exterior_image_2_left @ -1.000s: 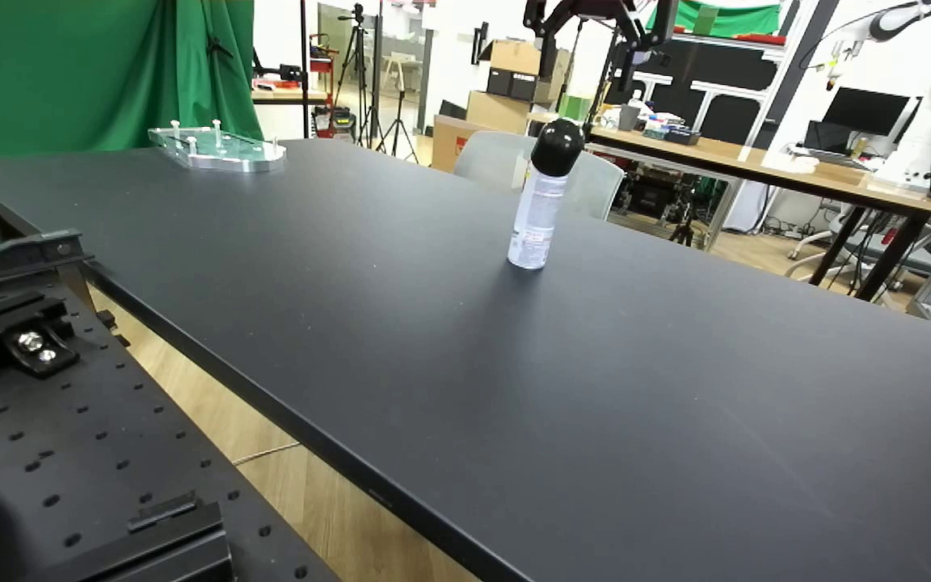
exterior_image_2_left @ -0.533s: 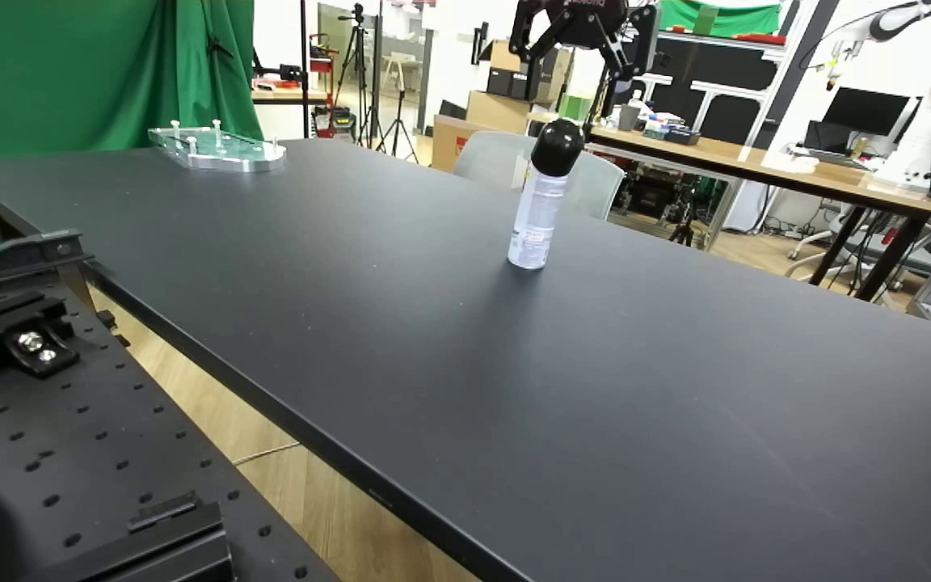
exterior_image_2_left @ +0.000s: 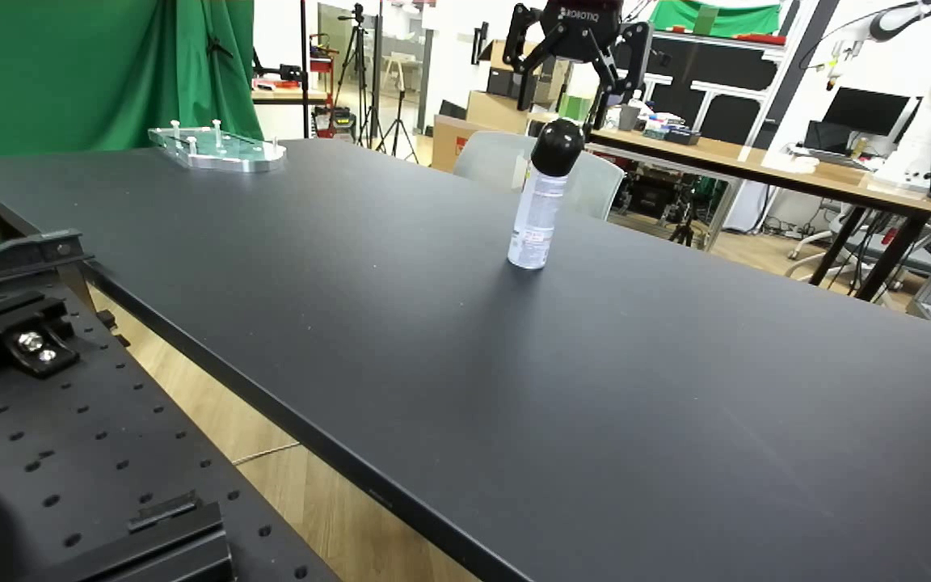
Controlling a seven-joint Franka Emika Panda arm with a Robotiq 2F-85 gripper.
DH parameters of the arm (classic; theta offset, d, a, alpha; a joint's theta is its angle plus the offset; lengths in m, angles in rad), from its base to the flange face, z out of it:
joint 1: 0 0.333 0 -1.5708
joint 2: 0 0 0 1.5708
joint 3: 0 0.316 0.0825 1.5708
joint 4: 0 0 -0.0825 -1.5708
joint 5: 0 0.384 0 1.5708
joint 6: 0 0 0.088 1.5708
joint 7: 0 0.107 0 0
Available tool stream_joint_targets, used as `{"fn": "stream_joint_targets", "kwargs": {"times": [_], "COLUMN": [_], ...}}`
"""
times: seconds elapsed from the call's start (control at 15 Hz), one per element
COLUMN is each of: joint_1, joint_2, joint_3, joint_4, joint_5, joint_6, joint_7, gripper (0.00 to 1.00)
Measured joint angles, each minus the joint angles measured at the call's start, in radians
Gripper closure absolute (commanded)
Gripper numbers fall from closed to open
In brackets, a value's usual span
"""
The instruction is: Take the cover off the can and put it on the table
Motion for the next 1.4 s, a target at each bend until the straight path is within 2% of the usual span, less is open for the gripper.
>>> {"fn": "stream_joint_targets", "kwargs": {"times": [0.27, 0.4, 0.67, 0.8, 1.4], "joint_1": [-0.012, -0.015, -0.015, -0.015, -0.021], "joint_2": [0.001, 0.003, 0.015, 0.021, -0.012], "joint_3": [0.000, 0.000, 0.000, 0.002, 0.017], "joint_4": [-0.002, -0.005, -0.005, -0.005, 0.002], "joint_5": [0.003, 0.003, 0.005, 0.014, 0.098], "joint_6": [-0.004, -0.004, -0.002, 0.000, -0.017], "joint_7": [-0.014, -0.016, -0.020, -0.028, -0.090], "gripper": [0.00, 0.26, 0.55, 0.67, 0.67]}}
